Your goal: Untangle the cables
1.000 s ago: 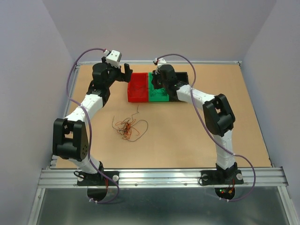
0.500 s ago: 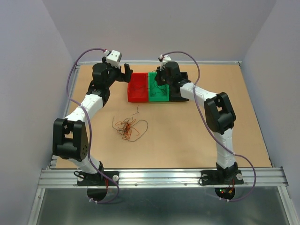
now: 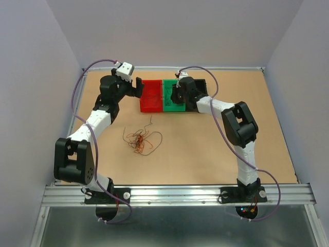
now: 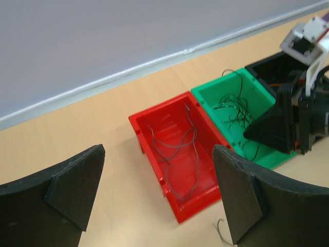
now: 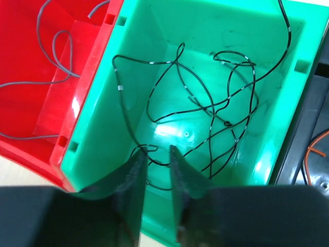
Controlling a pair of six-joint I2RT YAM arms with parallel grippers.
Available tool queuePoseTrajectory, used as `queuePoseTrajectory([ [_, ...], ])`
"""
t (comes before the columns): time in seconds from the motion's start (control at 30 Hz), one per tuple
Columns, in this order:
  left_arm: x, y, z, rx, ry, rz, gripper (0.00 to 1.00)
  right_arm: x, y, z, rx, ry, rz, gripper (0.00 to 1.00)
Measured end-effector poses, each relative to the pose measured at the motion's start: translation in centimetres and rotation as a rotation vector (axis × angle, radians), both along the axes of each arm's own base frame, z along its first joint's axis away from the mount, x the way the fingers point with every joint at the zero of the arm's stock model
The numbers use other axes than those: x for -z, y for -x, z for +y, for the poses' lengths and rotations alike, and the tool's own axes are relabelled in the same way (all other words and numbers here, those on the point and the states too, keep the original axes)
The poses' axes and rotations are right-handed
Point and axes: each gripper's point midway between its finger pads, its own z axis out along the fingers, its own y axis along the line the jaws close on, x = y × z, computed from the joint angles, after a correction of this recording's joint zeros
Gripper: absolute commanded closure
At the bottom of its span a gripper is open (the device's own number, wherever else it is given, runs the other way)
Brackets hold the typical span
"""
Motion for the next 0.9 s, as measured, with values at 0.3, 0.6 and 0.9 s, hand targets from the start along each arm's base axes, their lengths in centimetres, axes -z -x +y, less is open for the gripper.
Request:
queuePoseTrajectory([
  [0.3,2.4,7.0,2.1,0.019,-0.199,0.028,0.01,-4.7,2.5,0.4,0.002,-0.007,-0.063,0.28],
  [0.6,7.9,12.3,2.3,0.166,-0.368,0.144,0.02,-7.8,7.4,1.9,-0.072,-0.024,-0.095,0.25],
  [0.9,16.3,15.9,-0.5,0.382,-0.481,0.415,0.03,-4.4,13.7,1.7,-0.187,0.059,-0.004,0.26],
])
